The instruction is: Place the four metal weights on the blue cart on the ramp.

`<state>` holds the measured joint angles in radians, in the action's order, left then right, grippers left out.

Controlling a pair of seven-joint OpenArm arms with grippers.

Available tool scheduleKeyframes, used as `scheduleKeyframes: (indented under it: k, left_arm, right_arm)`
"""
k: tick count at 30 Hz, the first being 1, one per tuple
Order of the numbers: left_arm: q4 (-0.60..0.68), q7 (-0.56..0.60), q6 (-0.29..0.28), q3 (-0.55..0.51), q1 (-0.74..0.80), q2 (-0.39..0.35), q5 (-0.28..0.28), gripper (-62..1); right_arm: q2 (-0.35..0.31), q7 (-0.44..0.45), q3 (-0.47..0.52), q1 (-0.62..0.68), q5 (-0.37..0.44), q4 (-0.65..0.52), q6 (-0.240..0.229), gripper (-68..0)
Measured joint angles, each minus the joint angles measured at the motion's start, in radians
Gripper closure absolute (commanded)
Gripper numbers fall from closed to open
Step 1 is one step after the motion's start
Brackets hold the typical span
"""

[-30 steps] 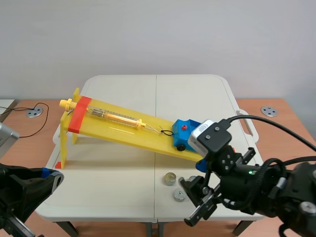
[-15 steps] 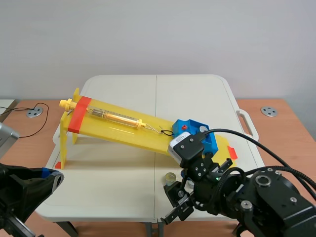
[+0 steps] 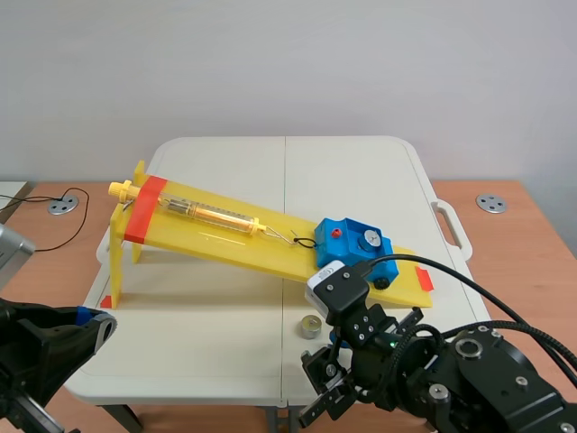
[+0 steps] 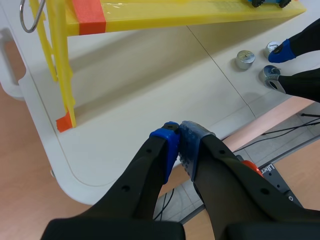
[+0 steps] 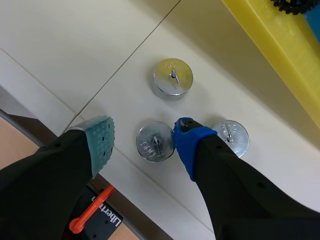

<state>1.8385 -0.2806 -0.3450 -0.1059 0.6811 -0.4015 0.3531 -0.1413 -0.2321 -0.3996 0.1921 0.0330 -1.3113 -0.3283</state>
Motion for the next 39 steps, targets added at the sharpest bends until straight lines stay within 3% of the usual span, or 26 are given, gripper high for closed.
scheduleKeyframes:
  k: [15,28,34,39]
  left_arm:
    - [0.000,0.000,0.000,0.000,0.000,0.000,0.000,-3.8]
    - [0.000,0.000,0.000,0.000,0.000,0.000,0.000,-3.8]
    - [0.000,0.000,0.000,0.000,0.000,0.000,0.000,-3.8]
    - [0.000,0.000,0.000,0.000,0.000,0.000,0.000,-3.8]
  right_arm:
    - [0.000,0.013,0.000,0.000,0.000,0.023,0.000,-21.1]
    - [0.000,0.030,0.000,0.000,0.000,0.029,0.023,-0.7]
    - [0.000,0.033,0.001,0.000,0.005,0.029,0.023,-0.7]
    - [-0.019,-0.019,0.029,0.016,0.095,-0.031,0.018,-0.7]
